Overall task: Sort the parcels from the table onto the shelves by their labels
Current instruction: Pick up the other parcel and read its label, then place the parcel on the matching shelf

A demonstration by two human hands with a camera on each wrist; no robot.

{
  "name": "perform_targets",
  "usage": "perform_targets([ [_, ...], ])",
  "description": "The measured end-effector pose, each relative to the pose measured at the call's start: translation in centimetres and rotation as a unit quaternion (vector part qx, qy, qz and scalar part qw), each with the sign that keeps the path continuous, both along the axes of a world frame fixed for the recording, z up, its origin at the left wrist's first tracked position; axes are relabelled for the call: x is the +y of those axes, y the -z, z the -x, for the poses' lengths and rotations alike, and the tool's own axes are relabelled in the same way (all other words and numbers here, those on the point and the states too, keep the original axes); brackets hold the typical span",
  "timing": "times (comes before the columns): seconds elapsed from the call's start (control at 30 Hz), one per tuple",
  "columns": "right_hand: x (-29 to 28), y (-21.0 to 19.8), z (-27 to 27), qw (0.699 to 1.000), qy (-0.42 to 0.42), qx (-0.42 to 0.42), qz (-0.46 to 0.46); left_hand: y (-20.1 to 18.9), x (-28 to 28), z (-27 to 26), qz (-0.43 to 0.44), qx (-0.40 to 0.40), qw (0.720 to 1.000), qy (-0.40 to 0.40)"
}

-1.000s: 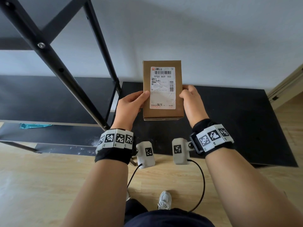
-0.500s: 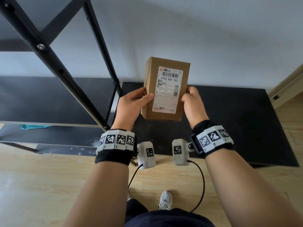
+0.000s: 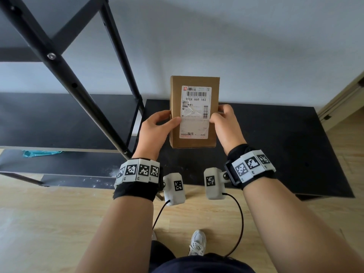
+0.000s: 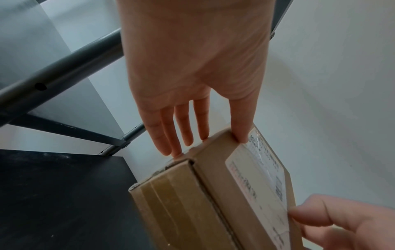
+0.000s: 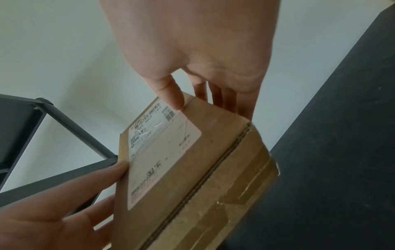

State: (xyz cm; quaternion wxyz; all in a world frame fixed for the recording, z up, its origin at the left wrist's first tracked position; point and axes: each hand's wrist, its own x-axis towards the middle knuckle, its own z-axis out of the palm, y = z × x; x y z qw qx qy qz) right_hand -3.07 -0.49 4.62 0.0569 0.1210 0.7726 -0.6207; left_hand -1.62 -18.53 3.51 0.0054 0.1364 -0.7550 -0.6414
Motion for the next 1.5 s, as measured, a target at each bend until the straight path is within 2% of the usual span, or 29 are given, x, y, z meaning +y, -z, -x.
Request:
perform_targets([
  [0.33,-3.5,-0.6,-4.7,0.999,-0.026,-0.003,-0.024,0.4,-3.9,-4.9,-0.040,-0.030,0.999,-0.009],
  [0.6,-10.8,-1.3,-13.0,0.998,-0.057,0.002,-0.031,-0.1,-11.0,-14.1,-0.053,-0.031,0.998,-0.009],
  [0.9,-22.7,-1.8,-22.2,0.989,-0.146,0.004,-0.014,-0.8,-22.3,-26.1,-0.057,-0.028,0.995,-0.079],
  [1.17,-35.2,-1.9,-27.0,0.967,-0.254,0.019,-0.009,-1.6,-32.5,-34.5,-0.088,-0.028,0.978,-0.189],
  [1.33,-42.9,-1.5,-27.3,0.948,-0.318,0.022,-0.015,-1.2,-38.3,-37.5,-0.109,-0.008,0.960,-0.259],
  [1.5,-50.9,-0.6,-25.3,0.929,-0.371,0.008,-0.007,-0.4,-45.1,-36.6,-0.089,-0.018,0.935,-0.342],
])
